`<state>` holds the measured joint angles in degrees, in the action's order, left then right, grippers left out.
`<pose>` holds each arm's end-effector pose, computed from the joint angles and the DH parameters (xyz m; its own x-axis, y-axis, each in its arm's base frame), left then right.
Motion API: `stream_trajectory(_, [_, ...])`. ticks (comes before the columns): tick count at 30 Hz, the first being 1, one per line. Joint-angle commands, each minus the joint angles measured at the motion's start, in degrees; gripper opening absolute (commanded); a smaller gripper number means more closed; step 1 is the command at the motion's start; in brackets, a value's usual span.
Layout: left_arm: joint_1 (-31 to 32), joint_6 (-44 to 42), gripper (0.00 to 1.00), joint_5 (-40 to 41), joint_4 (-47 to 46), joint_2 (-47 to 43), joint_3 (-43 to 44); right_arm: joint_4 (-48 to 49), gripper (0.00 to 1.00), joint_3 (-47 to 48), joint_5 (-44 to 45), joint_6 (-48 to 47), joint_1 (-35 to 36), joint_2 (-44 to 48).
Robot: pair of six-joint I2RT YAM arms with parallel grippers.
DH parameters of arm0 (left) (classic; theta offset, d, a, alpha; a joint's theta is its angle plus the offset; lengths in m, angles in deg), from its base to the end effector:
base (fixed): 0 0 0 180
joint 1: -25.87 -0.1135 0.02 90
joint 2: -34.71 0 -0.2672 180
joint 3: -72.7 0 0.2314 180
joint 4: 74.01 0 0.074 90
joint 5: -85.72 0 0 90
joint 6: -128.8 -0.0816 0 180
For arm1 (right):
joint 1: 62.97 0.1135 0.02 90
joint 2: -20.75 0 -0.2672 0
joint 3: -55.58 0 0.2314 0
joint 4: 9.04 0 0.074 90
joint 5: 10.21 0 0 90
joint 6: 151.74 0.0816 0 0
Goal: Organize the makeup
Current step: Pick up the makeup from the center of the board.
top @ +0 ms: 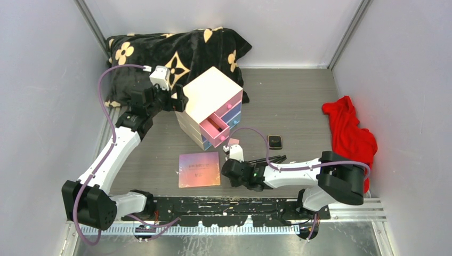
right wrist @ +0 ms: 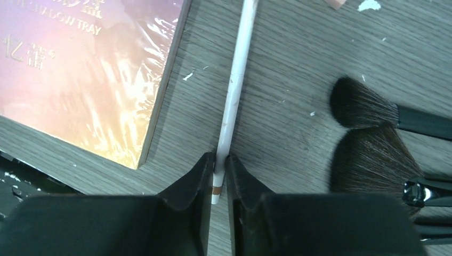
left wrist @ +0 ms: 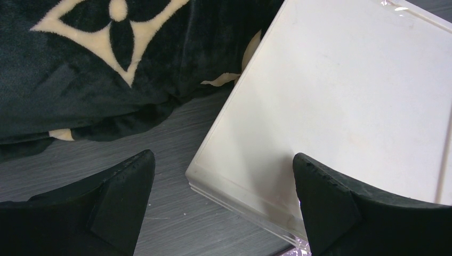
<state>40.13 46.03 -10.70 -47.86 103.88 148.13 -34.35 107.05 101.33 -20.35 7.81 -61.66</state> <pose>0.2893 -0.0829 0.3357 -0.3707 -0.0348 -0.9281 0.3024 0.9403 -0.1561 0.1160 0.2417 0.1347 -0.7417 -0.2592 -0.6186 -0.4276 0.8933 0.1383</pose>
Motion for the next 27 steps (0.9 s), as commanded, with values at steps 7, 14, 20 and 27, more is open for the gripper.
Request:
stream_trajectory(7, [-0.1, -1.6, 1.0, 1.3, 2.1, 0.0, -0.2, -9.9, 0.01, 0.5, 6.9, 4.6, 0.7, -0.6])
stream_trajectory(14, [-0.1, -1.6, 1.0, 1.3, 2.1, 0.4, -0.2, -17.7, 0.01, 2.1, 8.5, 5.4, 2.4, 3.8])
stream_trajectory(20, [0.0, -1.6, 1.0, 1.4, 2.4, 0.2, 0.3, -35.1, 0.01, 11.6, 8.7, 4.1, 3.2, 8.1])
stream_trajectory(27, [-0.1, -1.4, 1.0, 1.2, 2.3, -0.5, 0.1, -51.3, 0.01, 27.1, 7.6, -0.5, 3.1, 10.9])
